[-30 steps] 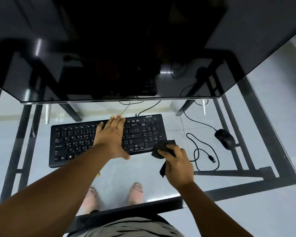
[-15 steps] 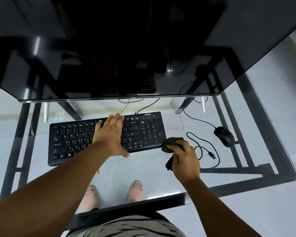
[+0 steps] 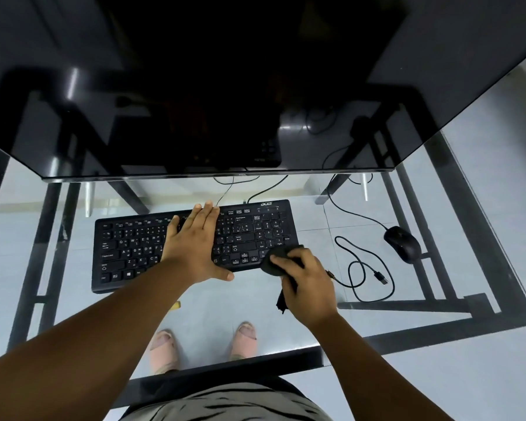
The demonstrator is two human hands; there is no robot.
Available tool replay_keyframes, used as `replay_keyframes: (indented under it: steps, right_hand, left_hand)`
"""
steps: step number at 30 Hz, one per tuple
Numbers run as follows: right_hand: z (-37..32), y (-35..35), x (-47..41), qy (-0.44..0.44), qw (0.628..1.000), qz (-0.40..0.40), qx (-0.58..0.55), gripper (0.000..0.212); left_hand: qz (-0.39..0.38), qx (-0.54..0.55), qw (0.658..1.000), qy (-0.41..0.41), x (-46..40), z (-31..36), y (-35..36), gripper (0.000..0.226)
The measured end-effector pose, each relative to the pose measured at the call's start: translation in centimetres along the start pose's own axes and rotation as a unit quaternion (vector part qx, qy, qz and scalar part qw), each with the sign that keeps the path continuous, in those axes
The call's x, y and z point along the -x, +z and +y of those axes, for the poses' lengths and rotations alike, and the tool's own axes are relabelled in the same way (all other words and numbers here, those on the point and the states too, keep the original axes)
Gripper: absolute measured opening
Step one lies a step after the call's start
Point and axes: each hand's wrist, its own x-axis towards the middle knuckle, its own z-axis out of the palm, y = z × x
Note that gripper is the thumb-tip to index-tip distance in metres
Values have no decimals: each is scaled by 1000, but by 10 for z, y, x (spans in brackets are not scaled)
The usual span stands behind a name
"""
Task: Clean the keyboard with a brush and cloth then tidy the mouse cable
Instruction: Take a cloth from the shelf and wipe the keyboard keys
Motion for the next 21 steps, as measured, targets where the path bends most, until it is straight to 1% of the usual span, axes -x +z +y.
replay_keyframes:
  steps: [2, 6, 7, 8, 9, 12, 14, 15, 18, 20, 21]
  right_hand:
    - [2, 3, 0, -5, 1000, -2, 12, 44]
    - [1, 9, -1, 86, 993, 78, -38, 40]
    - [-4, 12, -2, 94, 991, 84, -40, 39]
    - [-12, 15, -4, 87, 992, 78, -38, 40]
    - [-22, 18, -5, 62, 996, 61, -33, 41]
    - [-38, 22, -9, -55, 998, -29, -3, 41]
    - [-34, 20, -7, -94, 994, -53, 12, 39]
    - [-29, 18, -5, -88, 995, -46, 11, 38]
    - [-21, 16, -2, -25, 1000, -1, -3, 37]
    - [-32, 18, -6, -28, 1000, 3, 1, 38]
    - [-45, 22, -11, -51, 999, -10, 5, 39]
  left_hand:
    - [-3, -14, 1000, 3, 4, -7, 1, 143]
    - [-10, -33, 999, -20, 13, -27, -1, 145]
    - [-11, -31, 999, -27, 15, -32, -1, 146]
    - [-10, -30, 999, -32, 17, -36, -1, 146]
    - [-8, -30, 999, -35, 19, -41, -1, 146]
    - [2, -30, 999, -33, 23, -48, 1, 146]
    - [5, -30, 999, -31, 24, -50, 3, 145]
    - [6, -30, 999, -32, 25, -52, 3, 145]
    - [9, -29, 999, -35, 30, -61, 4, 145]
    - [14, -24, 999, -37, 32, -67, 5, 144]
    - [16, -21, 999, -39, 34, -71, 6, 144]
